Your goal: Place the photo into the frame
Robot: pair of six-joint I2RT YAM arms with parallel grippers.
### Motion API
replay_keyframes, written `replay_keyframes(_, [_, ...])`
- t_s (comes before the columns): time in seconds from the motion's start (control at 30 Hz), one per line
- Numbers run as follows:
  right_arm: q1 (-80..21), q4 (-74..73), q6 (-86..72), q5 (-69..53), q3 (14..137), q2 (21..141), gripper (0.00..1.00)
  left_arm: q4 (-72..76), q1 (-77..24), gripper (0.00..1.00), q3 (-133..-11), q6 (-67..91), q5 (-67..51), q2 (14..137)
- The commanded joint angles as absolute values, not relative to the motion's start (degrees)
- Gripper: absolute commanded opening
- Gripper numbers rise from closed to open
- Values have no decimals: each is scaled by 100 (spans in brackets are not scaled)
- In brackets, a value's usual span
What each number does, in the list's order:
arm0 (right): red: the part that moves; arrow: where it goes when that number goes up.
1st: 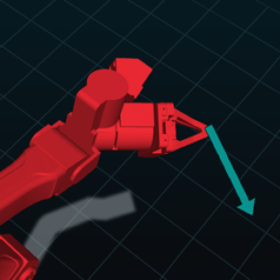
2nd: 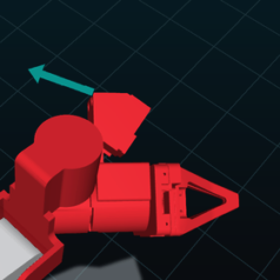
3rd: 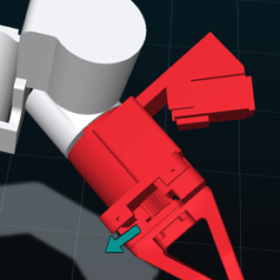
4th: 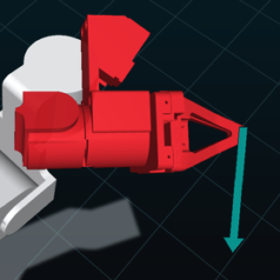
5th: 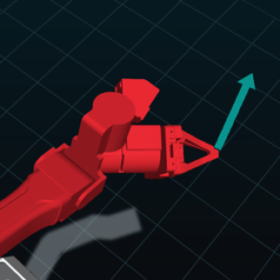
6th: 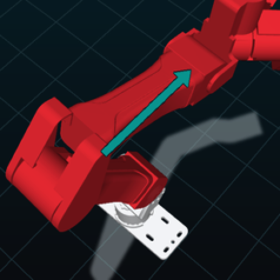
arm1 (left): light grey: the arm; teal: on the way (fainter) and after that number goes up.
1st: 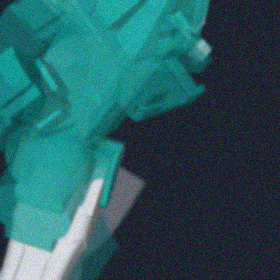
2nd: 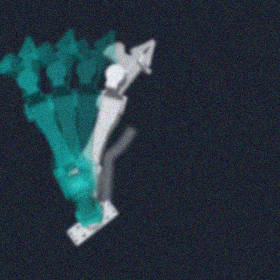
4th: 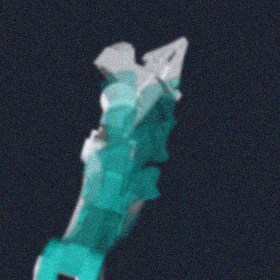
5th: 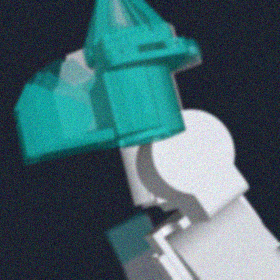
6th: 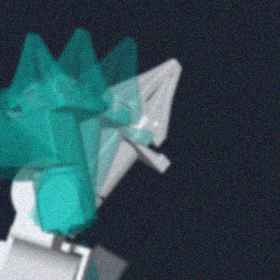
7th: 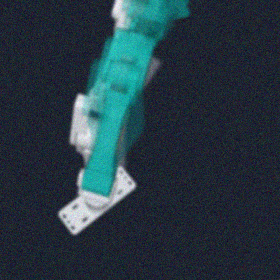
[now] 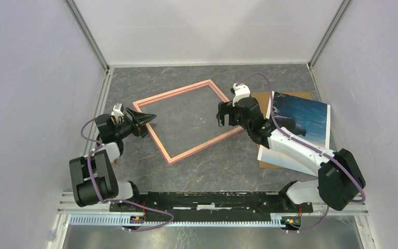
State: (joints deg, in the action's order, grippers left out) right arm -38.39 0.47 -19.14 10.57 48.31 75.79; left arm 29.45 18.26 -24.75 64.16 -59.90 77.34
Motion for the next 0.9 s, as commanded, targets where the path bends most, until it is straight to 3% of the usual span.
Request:
replay_keyframes(0.0, [-3477,593,-1648,746,5343,8095,98,3771,1863,69,-2531,6869,-6247,7800])
replay_keyframes(0.4, [-2537,167,-928,-936,7668,10625,98,4178,2003,68,-2637,6957,-6258,8015])
replay_keyframes(0.67, [-2039,1281,-1322,-1408,6756,10591,98,4663,2030,70,-2610,7128,-6247,8026])
replay_keyframes(0.87, [-1911,1551,-1753,-2026,6596,10941,81,4579,2029,70,-2602,7058,-6159,8133])
